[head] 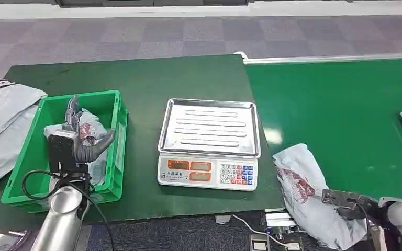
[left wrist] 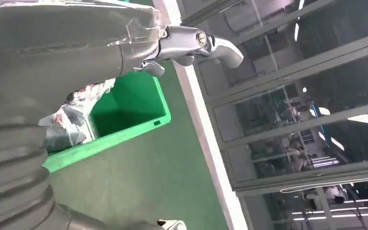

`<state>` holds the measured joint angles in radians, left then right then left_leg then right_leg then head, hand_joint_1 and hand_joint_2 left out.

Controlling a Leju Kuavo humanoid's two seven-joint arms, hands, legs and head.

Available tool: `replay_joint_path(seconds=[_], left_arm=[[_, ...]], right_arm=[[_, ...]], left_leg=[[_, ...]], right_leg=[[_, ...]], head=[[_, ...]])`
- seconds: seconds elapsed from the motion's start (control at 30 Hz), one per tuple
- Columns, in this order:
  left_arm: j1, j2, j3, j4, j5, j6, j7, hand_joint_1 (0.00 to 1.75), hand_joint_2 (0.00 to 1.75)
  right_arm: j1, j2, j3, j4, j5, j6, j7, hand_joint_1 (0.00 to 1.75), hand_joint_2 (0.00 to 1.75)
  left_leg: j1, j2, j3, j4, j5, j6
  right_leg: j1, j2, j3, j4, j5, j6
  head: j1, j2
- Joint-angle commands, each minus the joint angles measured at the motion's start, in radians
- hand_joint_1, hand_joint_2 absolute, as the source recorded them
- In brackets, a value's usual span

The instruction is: Moved the parcel from conveyor to table for the left to box.

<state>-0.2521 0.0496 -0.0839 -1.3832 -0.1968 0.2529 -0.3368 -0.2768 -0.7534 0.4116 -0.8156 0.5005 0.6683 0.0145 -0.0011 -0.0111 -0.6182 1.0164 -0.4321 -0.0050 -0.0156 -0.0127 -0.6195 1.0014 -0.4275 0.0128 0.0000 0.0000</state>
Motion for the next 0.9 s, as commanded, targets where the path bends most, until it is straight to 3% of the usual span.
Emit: replay_joint_path(seconds=[0.03, 0.07, 0.17, 0.2, 0.23, 0.27, 0.33, 0.37, 0.4, 0.5, 0.53, 0.6, 0.7, 0.9], left_arm=[[-0.013, -0.003, -0.033, 0.029, 0.020, -0.007, 0.005, 0.00, 1.75], [-0.006, 0.000, -0.031, 0.024, 0.020, -0.007, 0.005, 0.00, 1.75], [0.028, 0.005, -0.015, -0.020, 0.021, -0.003, 0.005, 0.00, 1.75], [0.032, 0.006, -0.013, -0.024, 0.021, -0.003, 0.005, 0.00, 1.75], [0.093, -0.004, 0.029, -0.091, 0.005, 0.053, 0.012, 0.00, 1.75], [0.162, 0.002, 0.057, -0.166, 0.000, 0.047, 0.025, 0.00, 1.75], [0.234, -0.013, 0.110, -0.240, -0.007, 0.016, 0.010, 0.00, 1.75], [0.240, -0.018, 0.116, -0.245, -0.012, 0.008, 0.004, 0.00, 1.75], [0.237, -0.023, 0.117, -0.240, -0.015, 0.007, 0.002, 0.00, 1.75], [0.216, -0.027, 0.109, -0.217, -0.016, 0.012, 0.000, 0.00, 1.75], [0.209, -0.025, 0.104, -0.210, -0.016, 0.015, -0.003, 0.00, 1.75], [0.192, -0.023, 0.092, -0.184, -0.013, 0.026, -0.011, 0.00, 1.75], [0.193, -0.023, 0.090, -0.182, -0.012, 0.030, -0.014, 0.00, 1.75], [0.198, -0.027, 0.088, -0.186, -0.012, 0.040, -0.017, 0.00, 1.75]], right_arm=[[-0.062, 0.036, 0.146, 0.030, -0.014, -0.093, 0.041, 1.75, 1.75], [-0.064, 0.053, 0.151, 0.035, -0.009, -0.111, 0.049, 1.75, 1.75], [-0.041, 0.134, 0.112, 0.059, 0.022, -0.314, 0.104, 1.75, 1.75], [-0.037, 0.140, 0.112, 0.056, 0.023, -0.321, 0.105, 1.75, 1.75], [0.003, 0.187, -0.034, -0.048, 0.032, -0.579, 0.085, 1.75, 1.75], [0.029, 0.201, -0.124, -0.234, 0.037, -0.732, 0.132, 1.75, 1.75], [0.094, 0.214, -0.275, -0.535, 0.043, -0.690, 0.222, 1.75, 1.75], [0.105, 0.219, -0.325, -0.600, 0.046, -0.693, 0.228, 1.75, 1.75], [0.102, 0.230, -0.370, -0.636, 0.053, -0.702, 0.208, 1.75, 1.75], [0.094, 0.244, -0.413, -0.626, 0.071, -0.662, 0.182, 1.75, 1.75], [0.069, 0.299, -0.472, -0.640, 0.048, -0.790, 0.049, 1.75, 1.75], [0.004, 0.294, -0.479, -0.672, 0.043, -0.807, 0.070, 1.75, 1.75], [-0.012, 0.293, -0.487, -0.689, 0.034, -0.790, 0.075, 1.75, 1.75], [-0.092, 0.299, -0.472, -0.662, 0.019, -0.802, 0.052, 1.75, 1.75]], left_leg=[[0.001, 0.002, 0.003, -0.001, -0.001, -0.001], [0.001, 0.004, 0.005, -0.002, -0.001, -0.001], [0.002, 0.007, 0.006, -0.003, -0.001, -0.001], [0.003, 0.009, 0.009, -0.005, -0.001, -0.001], [0.003, 0.008, 0.007, -0.003, -0.001, -0.001], [0.003, 0.009, 0.009, -0.006, -0.001, -0.001], [0.002, 0.014, 0.008, -0.004, -0.003, -0.001], [0.001, 0.024, 0.009, -0.004, -0.006, -0.002], [0.000, 0.017, 0.003, -0.002, -0.004, -0.001], [0.000, 0.014, 0.003, -0.002, -0.004, -0.003], [0.001, 0.013, 0.005, -0.003, -0.004, -0.003], [0.001, 0.007, 0.004, -0.002, -0.003, -0.003], [-0.001, 0.005, 0.001, -0.002, -0.002, -0.001], [0.001, 0.007, 0.006, -0.003, -0.002, -0.002]], right_leg=[[0.001, 0.002, 0.003, -0.001, 0.000, -0.001], [0.001, 0.004, 0.004, -0.003, 0.000, -0.001], [0.002, 0.006, 0.005, -0.004, 0.001, -0.001], [0.003, 0.008, 0.008, -0.007, 0.002, -0.002], [0.003, 0.007, 0.006, -0.005, 0.001, -0.002], [0.003, 0.008, 0.008, -0.007, 0.001, -0.002], [0.002, 0.013, 0.005, -0.005, 0.001, -0.002], [0.001, 0.022, 0.003, -0.003, 0.001, -0.003], [0.000, 0.016, 0.001, 0.001, 0.001, -0.002], [0.000, 0.014, -0.001, 0.001, -0.001, -0.003], [0.001, 0.013, 0.001, 0.000, -0.001, -0.003], [0.001, 0.007, 0.002, 0.000, -0.004, -0.003], [-0.001, 0.004, -0.001, 0.003, -0.003, -0.002], [0.001, 0.006, 0.004, 0.000, -0.003, -0.003]], head=[[0.000, 0.000], [0.000, 0.000], [0.000, 0.000], [0.000, 0.000], [0.000, 0.000], [0.000, 0.000], [0.000, 0.000], [0.000, 0.000], [0.000, 0.000], [0.000, 0.000], [0.000, 0.000], [0.000, 0.000], [0.000, 0.000], [0.000, 0.000]])
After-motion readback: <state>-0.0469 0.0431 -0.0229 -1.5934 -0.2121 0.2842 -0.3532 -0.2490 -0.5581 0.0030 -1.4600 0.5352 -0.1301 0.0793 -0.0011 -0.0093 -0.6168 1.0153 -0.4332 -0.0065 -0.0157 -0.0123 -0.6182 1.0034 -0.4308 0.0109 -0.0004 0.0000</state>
